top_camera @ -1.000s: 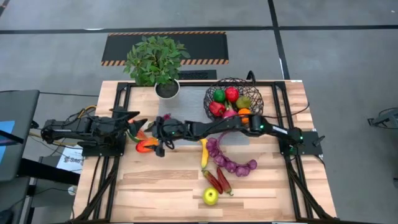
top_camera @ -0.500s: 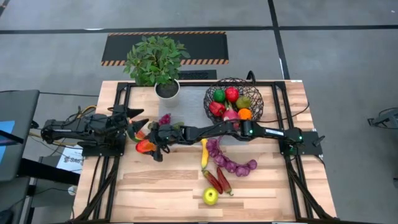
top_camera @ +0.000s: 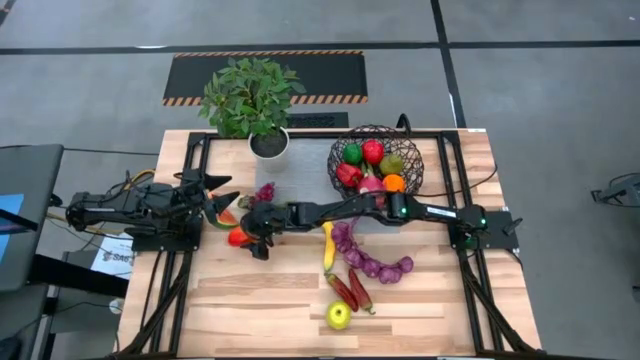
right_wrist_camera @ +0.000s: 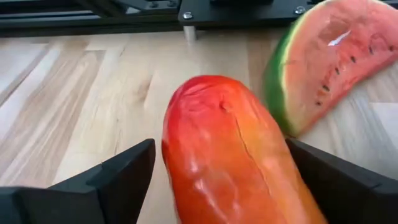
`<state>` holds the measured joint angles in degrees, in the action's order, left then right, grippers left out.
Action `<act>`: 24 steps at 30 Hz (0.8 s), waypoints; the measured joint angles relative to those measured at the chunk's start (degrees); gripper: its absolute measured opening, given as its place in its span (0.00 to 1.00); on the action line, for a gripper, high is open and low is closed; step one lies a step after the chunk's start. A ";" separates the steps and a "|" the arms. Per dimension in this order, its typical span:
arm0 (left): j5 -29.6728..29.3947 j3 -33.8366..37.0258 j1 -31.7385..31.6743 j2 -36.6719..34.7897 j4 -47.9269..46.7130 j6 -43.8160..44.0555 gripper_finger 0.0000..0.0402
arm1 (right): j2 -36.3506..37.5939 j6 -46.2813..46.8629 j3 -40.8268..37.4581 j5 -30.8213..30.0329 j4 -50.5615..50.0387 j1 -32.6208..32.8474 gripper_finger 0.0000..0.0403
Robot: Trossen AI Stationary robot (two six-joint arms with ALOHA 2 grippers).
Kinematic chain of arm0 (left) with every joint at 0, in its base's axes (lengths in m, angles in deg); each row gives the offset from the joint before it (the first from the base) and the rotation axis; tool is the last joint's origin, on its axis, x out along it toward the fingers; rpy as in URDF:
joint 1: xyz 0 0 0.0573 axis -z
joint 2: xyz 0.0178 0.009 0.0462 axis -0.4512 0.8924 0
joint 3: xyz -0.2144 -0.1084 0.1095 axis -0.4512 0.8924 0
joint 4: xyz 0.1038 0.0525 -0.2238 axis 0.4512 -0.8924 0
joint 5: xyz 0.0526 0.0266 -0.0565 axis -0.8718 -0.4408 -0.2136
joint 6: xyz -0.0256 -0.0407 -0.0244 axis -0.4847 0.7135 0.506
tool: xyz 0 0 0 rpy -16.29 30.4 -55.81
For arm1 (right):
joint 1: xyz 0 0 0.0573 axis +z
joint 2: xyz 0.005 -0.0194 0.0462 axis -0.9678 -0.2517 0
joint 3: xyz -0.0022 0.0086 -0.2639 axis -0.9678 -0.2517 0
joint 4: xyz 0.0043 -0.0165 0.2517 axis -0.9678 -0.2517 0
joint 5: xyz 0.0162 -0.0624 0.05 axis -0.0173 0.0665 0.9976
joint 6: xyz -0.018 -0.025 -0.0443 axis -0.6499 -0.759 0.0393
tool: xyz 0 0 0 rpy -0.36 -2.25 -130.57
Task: Build produce basket
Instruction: Put the mango into the wire basket
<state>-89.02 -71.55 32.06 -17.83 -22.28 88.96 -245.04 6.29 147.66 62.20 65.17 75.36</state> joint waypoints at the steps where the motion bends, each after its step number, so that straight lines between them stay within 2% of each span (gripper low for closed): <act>1: 0.00 0.00 0.00 0.00 0.00 0.02 0.88 | 0.00 0.11 0.00 -0.51 0.02 0.16 0.91; 7: 0.02 0.00 0.00 0.01 -0.02 0.04 0.88 | 0.31 1.66 -0.04 -4.18 -0.21 0.90 0.74; 12: 0.07 0.00 0.00 0.00 -0.43 0.03 0.88 | 3.94 3.37 -0.09 -4.20 -2.29 1.21 0.62; 16: 0.11 0.00 0.00 0.00 -1.55 0.11 0.88 | 9.26 -0.42 0.00 -4.20 -9.14 1.14 0.64; 20: 0.11 0.00 0.00 0.02 -1.92 0.17 0.88 | 15.34 -5.89 -0.02 -4.40 -21.37 0.09 0.67; 24: 0.13 0.00 -0.02 0.00 -2.12 0.19 0.88 | 21.22 -8.16 0.01 -7.57 -35.72 -2.42 0.68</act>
<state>-88.89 -71.55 32.04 -17.83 -24.40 89.15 -223.82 -1.86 147.66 54.63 29.45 72.95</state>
